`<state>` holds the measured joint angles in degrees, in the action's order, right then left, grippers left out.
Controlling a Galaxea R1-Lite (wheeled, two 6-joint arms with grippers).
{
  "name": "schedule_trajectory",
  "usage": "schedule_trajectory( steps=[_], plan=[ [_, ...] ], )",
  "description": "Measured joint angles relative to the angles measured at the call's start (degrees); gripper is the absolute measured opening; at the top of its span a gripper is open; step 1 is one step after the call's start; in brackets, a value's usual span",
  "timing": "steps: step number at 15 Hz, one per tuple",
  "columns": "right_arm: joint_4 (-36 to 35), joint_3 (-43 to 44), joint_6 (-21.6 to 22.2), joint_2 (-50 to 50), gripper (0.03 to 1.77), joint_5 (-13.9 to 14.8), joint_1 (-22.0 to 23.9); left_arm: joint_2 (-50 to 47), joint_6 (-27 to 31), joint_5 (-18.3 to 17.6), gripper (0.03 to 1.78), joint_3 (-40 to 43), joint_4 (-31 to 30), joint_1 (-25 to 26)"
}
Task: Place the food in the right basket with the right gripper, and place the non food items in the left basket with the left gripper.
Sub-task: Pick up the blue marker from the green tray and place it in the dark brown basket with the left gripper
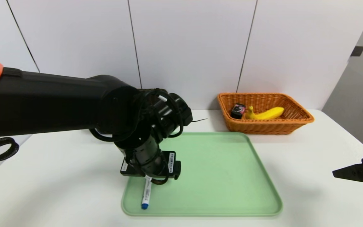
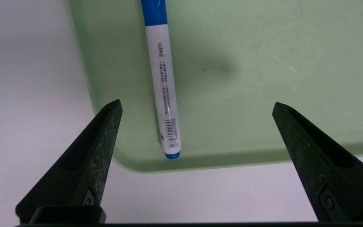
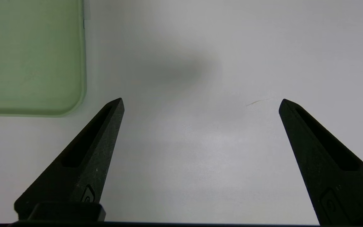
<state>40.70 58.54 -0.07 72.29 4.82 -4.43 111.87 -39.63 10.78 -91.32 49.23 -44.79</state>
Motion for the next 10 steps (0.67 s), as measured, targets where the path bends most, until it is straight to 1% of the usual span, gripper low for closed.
schedule_trajectory(
  steps=[3, 10],
  plan=[
    [-0.05, -0.3, 0.02, -0.33, 1.7, -0.02, -0.01, 1.99, 0.11, -3.62, 1.69, -3.66, 3.17, 1.74],
    [-0.05, -0.49, 0.07, -0.79, 1.7, -0.35, -0.01, 5.55, 0.16, -3.82, 1.69, -4.84, 3.75, 2.27]
  ],
)
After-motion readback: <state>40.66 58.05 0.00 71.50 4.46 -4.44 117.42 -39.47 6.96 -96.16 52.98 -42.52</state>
